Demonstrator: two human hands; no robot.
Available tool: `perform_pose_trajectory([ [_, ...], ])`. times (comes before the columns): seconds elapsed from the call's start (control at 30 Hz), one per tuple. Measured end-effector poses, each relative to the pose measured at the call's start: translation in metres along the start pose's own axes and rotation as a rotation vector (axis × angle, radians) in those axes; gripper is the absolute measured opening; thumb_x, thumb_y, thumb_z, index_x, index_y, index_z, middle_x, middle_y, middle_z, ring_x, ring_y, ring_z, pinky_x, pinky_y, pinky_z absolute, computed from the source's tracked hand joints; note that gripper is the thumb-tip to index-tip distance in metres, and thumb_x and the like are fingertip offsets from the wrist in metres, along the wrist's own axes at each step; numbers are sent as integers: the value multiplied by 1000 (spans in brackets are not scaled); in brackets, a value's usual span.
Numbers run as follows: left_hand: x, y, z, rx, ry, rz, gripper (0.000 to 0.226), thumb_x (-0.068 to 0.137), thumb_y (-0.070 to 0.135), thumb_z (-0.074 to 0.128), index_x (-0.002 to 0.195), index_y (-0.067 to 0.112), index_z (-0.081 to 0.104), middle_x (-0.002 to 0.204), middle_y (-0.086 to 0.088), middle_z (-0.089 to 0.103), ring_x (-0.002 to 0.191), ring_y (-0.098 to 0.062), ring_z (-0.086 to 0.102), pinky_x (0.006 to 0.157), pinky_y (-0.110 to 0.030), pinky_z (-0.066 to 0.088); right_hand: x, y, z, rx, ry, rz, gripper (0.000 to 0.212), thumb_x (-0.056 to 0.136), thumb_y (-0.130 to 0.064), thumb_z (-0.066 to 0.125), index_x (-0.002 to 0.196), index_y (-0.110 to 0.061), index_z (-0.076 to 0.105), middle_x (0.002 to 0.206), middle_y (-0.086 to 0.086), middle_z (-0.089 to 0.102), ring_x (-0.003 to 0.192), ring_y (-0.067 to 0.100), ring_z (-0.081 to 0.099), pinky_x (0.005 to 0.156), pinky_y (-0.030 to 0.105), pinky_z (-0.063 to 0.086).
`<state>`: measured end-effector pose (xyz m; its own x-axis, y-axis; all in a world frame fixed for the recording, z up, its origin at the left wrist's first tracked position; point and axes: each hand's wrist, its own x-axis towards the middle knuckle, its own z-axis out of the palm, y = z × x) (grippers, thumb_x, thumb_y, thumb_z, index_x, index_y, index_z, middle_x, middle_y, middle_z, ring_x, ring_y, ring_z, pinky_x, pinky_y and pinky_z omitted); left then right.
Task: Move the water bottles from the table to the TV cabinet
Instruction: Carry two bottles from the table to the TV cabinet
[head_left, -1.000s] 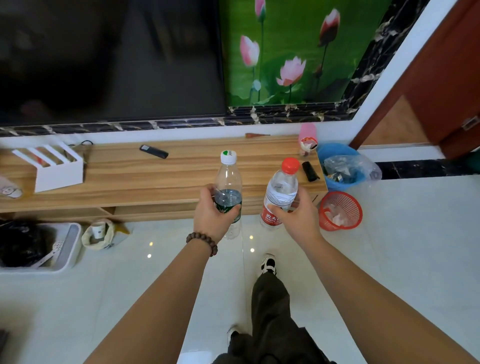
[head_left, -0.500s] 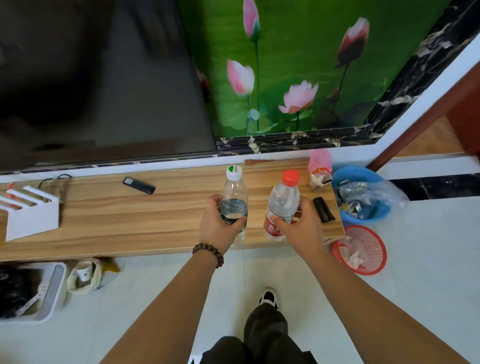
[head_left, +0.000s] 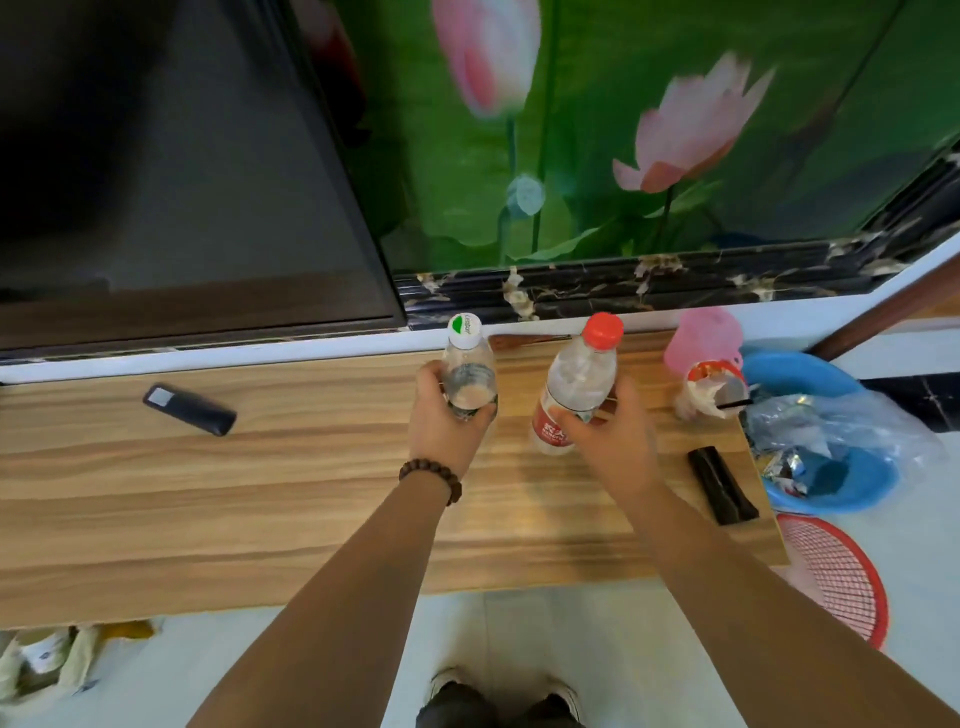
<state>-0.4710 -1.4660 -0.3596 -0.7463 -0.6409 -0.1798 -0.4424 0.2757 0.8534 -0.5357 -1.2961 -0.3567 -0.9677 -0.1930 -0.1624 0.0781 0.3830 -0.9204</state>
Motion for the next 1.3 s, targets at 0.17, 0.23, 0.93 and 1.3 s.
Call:
perform_pose_trajectory([
  [0.17,48,-50,31,0,49,40,63,74,18,78,124,15,40,120,-2,56,108,-16,57,88,-32,52,47,43,39,-24,20,-77,57,69,-20,81,119,-21,52,104,-9,61,97,11,60,88,41,54],
  [0.23,60,-64,38,18,45,55,65,74,18,78,126,15,38,123,-4,54,110,-18,56,91,-34,52,61,53,53,-53,1,-95,58,69,-26,81,119,-21,51,105,-9,62,98,11,60,88,40,54],
  [0.93,88,-99,54,41,18,120,86,71,27,83,138,14,31,132,-1,52,119,-17,52,96,-28,44,99,87,105,-92,-120,-156,69,68,-29,81,127,-26,45,122,-4,61,113,14,57,95,41,51],
  [1.3,28,-43,3,282,-23,17,95,81,53,65,151,11,16,155,-9,29,142,-25,28,114,-43,30,43,28,47,-419,-203,-52,85,87,-54,56,152,-24,11,158,5,25,146,25,23,116,42,27],
])
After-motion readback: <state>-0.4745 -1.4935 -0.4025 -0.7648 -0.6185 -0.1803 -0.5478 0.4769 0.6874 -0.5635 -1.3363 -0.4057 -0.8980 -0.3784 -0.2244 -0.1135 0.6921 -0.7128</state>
